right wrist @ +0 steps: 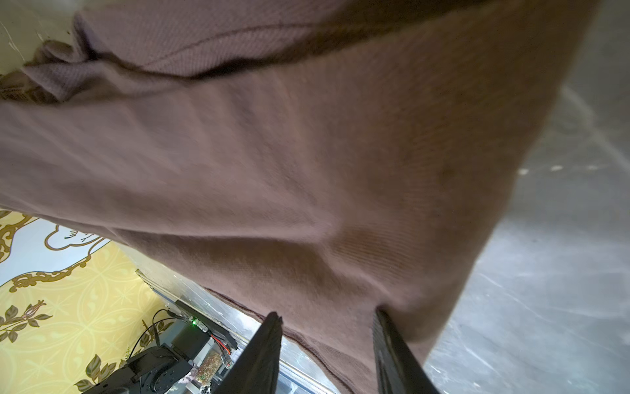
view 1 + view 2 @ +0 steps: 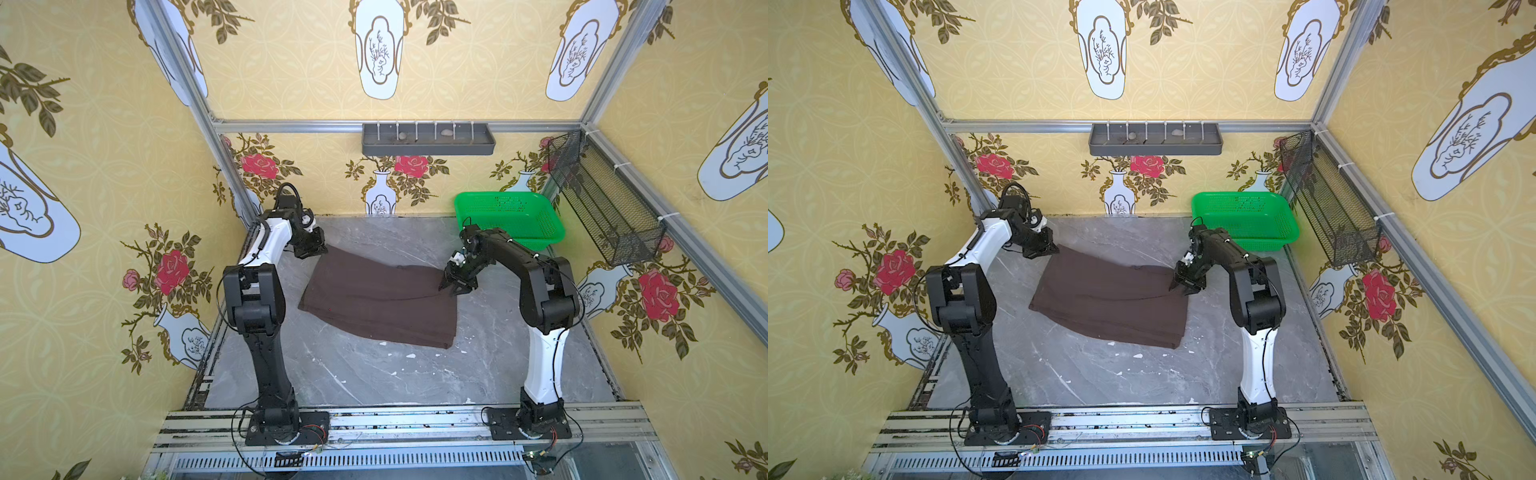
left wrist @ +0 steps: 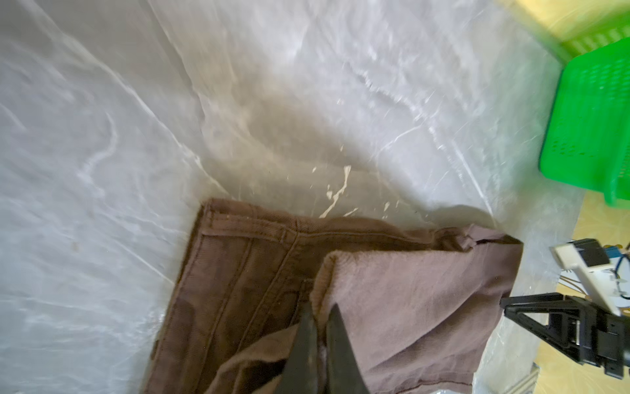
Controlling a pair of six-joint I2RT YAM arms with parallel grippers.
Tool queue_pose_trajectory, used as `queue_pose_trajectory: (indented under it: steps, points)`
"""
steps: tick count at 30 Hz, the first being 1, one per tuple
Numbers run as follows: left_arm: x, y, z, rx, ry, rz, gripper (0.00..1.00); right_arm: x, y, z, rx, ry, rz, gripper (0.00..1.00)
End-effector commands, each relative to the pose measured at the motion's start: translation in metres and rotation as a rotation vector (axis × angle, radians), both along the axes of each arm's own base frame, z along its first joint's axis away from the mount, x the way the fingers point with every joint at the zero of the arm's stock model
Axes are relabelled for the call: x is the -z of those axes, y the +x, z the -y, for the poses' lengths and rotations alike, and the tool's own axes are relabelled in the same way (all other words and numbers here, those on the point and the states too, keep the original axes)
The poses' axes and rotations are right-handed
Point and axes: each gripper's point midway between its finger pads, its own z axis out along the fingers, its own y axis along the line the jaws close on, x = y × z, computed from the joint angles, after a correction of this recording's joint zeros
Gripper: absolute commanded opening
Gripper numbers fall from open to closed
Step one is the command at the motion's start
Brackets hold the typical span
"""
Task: Roll up the long pants
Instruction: Fold the long pant at the center of the board, then adjust the long pant at the center of the board.
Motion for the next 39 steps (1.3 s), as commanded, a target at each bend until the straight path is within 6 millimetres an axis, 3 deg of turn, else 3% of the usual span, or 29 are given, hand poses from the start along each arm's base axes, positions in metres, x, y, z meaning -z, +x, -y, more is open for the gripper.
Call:
queue_pose_trajectory:
  steps: [1,5,7,8,9,10,14,19,22,27,34,36,39]
  points:
    - [0.012,-0.004,-0.019,0.009,0.087,-0.048,0.0,-0.001,-0.001,0.0,0.006,0.0,-0.013,0.46]
    - [0.033,-0.005,-0.029,0.005,0.127,-0.1,0.03,-0.003,-0.001,-0.001,0.004,0.003,-0.011,0.46]
    - [0.043,-0.004,-0.034,-0.006,0.149,-0.118,0.25,-0.004,-0.002,0.0,0.004,0.002,-0.011,0.46]
    - [0.046,-0.003,-0.037,-0.016,0.164,-0.122,0.3,-0.004,-0.002,0.0,0.001,0.002,-0.009,0.46]
    - [0.047,-0.001,-0.04,-0.029,0.179,-0.122,0.47,-0.005,-0.003,0.0,-0.001,0.001,-0.008,0.46]
    - [0.045,0.001,-0.042,-0.038,0.191,-0.114,0.5,-0.006,-0.003,0.0,-0.003,0.0,-0.005,0.46]
    - [0.024,0.005,-0.056,-0.081,0.264,-0.064,0.5,-0.008,-0.007,0.003,-0.01,-0.006,0.004,0.46]
    - [-0.01,-0.015,-0.061,-0.151,0.283,-0.005,0.49,-0.008,-0.019,0.019,0.001,-0.029,0.005,0.54]
    - [-0.012,-0.039,-0.041,-0.21,0.157,0.002,0.48,0.0,-0.024,0.042,0.058,-0.02,-0.002,0.58]
    - [0.008,-0.088,0.024,-0.245,-0.021,-0.051,0.47,0.013,-0.016,0.06,0.113,0.009,-0.004,0.57]
    - [0.03,-0.135,0.133,-0.075,-0.04,-0.194,0.46,0.021,-0.018,0.039,0.088,0.046,-0.012,0.54]
    - [0.046,-0.146,0.148,-0.047,-0.025,-0.24,0.46,0.025,-0.02,0.029,0.088,0.068,-0.017,0.54]
    - [0.076,-0.164,0.149,-0.073,-0.001,-0.34,0.45,0.028,-0.026,0.015,0.065,0.074,-0.027,0.54]
